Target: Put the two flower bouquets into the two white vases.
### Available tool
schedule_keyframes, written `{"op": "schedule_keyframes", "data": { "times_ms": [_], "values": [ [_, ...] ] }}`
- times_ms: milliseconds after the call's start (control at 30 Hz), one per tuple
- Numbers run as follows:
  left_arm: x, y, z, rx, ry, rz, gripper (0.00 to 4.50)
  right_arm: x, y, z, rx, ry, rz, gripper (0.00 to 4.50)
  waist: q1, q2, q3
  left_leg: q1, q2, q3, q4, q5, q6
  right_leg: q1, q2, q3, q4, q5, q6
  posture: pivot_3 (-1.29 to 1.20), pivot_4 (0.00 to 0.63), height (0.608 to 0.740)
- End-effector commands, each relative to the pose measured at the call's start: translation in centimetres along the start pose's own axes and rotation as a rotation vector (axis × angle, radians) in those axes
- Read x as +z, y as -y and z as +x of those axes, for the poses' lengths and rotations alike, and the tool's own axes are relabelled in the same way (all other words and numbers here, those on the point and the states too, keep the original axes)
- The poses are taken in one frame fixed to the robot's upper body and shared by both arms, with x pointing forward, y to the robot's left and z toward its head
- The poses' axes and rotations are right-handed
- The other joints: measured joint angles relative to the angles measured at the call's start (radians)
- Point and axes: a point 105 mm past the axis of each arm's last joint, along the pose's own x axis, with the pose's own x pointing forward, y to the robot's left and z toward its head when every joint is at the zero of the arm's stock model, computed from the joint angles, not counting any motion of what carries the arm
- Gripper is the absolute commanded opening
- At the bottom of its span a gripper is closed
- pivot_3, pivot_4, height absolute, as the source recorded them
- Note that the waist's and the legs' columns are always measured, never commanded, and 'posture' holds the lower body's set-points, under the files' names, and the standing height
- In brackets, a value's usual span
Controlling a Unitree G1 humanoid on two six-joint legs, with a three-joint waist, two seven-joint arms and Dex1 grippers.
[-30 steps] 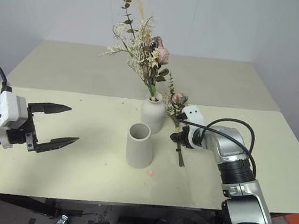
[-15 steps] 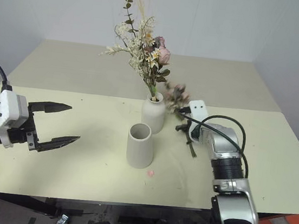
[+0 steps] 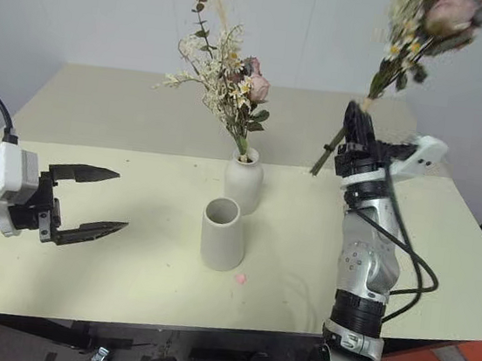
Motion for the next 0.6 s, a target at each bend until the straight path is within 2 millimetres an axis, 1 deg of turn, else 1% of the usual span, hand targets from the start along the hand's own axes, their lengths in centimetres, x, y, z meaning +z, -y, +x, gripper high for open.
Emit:
{"op": "schedule_keyframes", "data": {
  "times_ms": [33,133,233,400,600],
  "values": [
    [0.4,0.2,-0.6,0.009,0.006,0.024,4.5,1.4,-5.3,0.9,0.239,0.046,0.131,0.13,-0.003,0.0,0.0,0.001,0.001,0.0,0.0,0.0,0.0,0.001,0.001,0.0,0.0,0.0,0.0,0.0,0.15,0.74],
    [0.2,0.4,-1.1,0.028,-0.015,0.019,4.5,0.2,-7.4,0.8,0.327,0.001,0.195,0.13,-0.007,0.0,0.0,0.003,0.002,0.001,0.0,0.0,0.0,0.002,0.002,0.0,0.0,0.0,-0.001,0.0,0.15,0.74],
    [-0.1,0.5,-2.1,0.059,-0.045,0.011,4.5,-1.9,-9.1,-0.1,0.391,-0.076,0.233,0.13,-0.006,0.0,0.0,0.004,0.003,0.001,0.0,0.0,0.0,0.003,0.003,0.0,0.0,0.0,-0.001,0.0,0.15,0.74],
    [-0.3,1.0,-3.2,0.088,-0.077,0.005,4.5,-3.5,-9.9,-0.8,0.426,-0.121,0.245,0.13,-0.001,0.0,0.0,0.004,0.003,0.001,0.0,0.0,0.0,0.003,0.003,0.0,0.0,-0.001,-0.002,0.0,0.15,0.74],
    [-0.3,1.2,-3.3,0.1,-0.086,0.004,4.5,-4.0,-10.4,-1.6,0.46,-0.151,0.26,0.13,0.012,0.0,0.0,0.004,0.003,0.001,0.0,0.0,0.0,0.003,0.003,0.0,0.0,-0.001,-0.002,0.0,0.15,0.74]
  ]
}}
